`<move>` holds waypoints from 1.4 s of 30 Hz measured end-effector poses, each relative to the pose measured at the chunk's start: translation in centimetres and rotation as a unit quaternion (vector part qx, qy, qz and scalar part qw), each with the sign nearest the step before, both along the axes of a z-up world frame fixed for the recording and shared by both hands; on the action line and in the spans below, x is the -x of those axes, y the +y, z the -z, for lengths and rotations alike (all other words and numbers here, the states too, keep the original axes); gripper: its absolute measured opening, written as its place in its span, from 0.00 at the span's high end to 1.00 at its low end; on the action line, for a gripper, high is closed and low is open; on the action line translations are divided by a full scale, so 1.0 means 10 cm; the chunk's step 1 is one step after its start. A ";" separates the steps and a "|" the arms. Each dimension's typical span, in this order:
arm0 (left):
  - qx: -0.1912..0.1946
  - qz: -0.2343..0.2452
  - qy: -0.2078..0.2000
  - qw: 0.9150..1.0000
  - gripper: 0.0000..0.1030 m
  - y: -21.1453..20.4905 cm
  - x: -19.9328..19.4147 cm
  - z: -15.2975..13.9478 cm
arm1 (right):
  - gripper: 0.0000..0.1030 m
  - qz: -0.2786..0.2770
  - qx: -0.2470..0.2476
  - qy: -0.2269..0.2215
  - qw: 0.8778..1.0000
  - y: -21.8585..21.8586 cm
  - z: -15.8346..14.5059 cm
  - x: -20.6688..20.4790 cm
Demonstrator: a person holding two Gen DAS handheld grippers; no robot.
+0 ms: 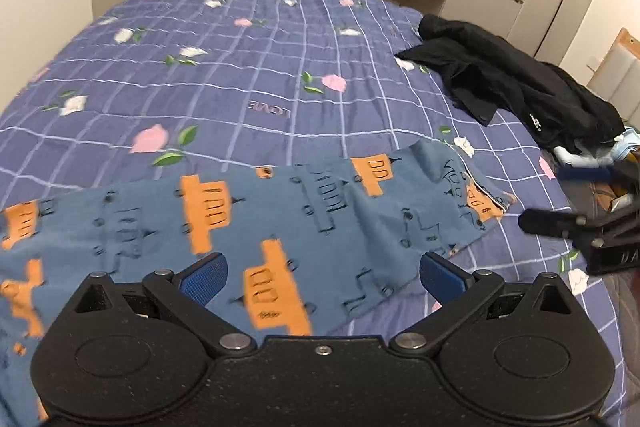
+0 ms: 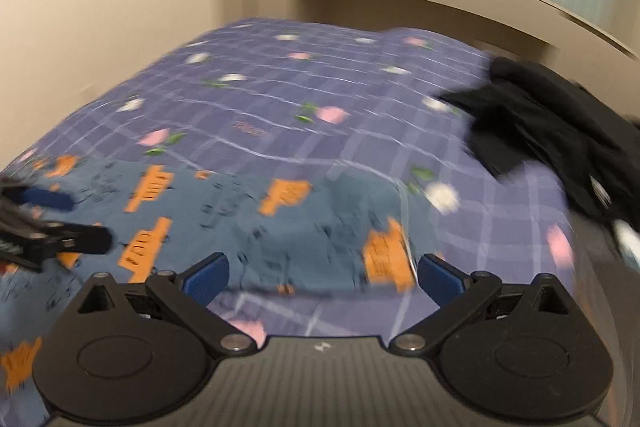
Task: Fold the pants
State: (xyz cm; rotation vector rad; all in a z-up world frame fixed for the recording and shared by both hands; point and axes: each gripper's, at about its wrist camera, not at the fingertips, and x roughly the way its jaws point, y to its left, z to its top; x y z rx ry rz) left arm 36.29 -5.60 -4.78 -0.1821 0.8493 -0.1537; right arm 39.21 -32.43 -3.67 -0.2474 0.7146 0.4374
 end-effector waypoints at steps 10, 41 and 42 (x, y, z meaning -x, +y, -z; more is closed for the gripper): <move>0.031 0.037 0.038 0.998 0.65 -0.71 -0.56 0.39 | 0.42 -0.176 0.096 0.093 0.975 -0.38 0.07 -1.80; 0.007 0.121 0.037 0.992 0.72 -1.57 -0.62 0.46 | 0.50 -0.018 -0.104 0.272 0.956 -1.35 0.70 -2.29; 0.005 0.115 0.033 0.993 0.67 -1.50 -0.60 0.42 | 0.44 -0.011 -0.120 0.272 0.955 -1.40 0.66 -2.24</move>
